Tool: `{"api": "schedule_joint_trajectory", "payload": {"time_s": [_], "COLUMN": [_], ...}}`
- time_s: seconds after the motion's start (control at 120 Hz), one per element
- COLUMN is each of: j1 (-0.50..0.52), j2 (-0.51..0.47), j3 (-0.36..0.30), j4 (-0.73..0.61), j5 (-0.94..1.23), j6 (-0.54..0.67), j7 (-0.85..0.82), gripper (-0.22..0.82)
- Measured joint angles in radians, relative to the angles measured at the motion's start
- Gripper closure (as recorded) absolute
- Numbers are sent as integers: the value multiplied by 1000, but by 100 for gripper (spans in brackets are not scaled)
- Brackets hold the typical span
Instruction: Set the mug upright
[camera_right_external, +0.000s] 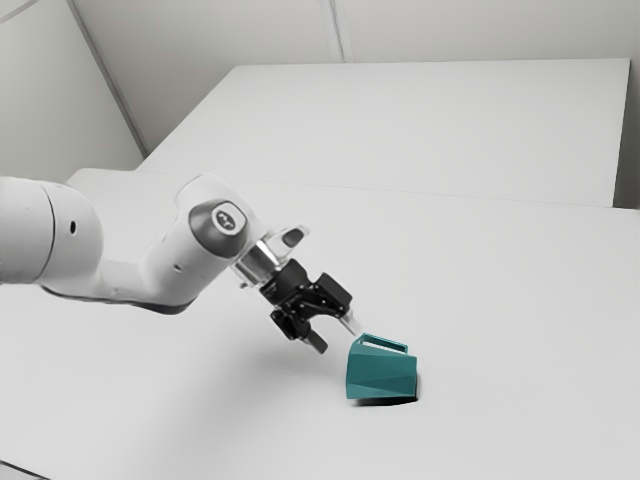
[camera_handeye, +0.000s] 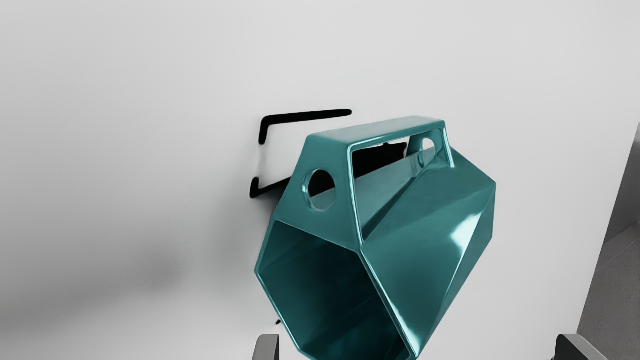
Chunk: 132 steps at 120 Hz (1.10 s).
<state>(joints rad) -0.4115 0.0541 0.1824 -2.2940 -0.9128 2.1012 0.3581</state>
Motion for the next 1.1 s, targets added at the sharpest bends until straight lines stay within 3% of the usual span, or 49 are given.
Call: {"api": "schedule_joint_trajectory", "payload": {"time_s": [0.675,1.1], "j1": [-58,-44], "j2": [100,92], "j3": [-1,-1], "j4": [-28,-75], "j5": [-354,-468], "j6": [81,85], "j7": [286,445], "gripper": [0,0]}}
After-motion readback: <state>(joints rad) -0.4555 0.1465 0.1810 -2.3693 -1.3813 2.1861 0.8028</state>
